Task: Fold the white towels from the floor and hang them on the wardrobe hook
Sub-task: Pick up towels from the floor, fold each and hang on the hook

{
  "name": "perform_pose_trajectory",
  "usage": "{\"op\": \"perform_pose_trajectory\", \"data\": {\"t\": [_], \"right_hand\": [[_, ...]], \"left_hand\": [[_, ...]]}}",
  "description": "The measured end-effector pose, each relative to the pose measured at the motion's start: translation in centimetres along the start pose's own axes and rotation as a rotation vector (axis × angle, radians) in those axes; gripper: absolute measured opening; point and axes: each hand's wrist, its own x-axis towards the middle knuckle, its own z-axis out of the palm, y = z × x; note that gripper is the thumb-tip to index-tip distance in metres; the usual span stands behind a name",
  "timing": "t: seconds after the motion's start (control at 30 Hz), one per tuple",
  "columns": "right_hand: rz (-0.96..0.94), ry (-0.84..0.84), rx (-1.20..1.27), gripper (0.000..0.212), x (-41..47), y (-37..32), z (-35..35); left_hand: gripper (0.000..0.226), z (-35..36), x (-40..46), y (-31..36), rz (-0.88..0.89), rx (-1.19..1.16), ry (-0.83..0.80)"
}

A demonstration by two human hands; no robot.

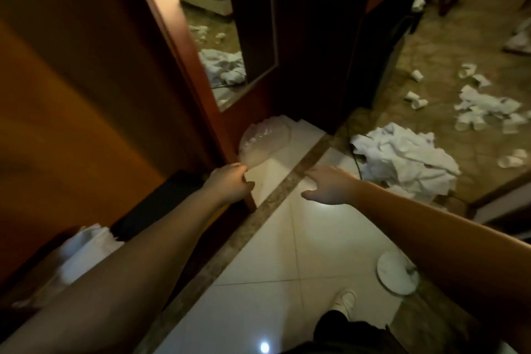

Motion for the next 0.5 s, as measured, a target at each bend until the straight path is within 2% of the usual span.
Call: {"op": "perform_pose_trajectory", "data": {"t": [0.23,0.5], "right_hand": [[0.173,-0.097,0.076,0.079,-0.1,15.5,0.9],[0.399,-0.121,0.204,0.074,-0.3,28.2,1.7]], "left_hand": [[0.057,3.8,10.8,11.4,0.029,0.024,-0.113],[0.049,7.7,20.1,19.7,0.054,0.044,-0.239]]}}
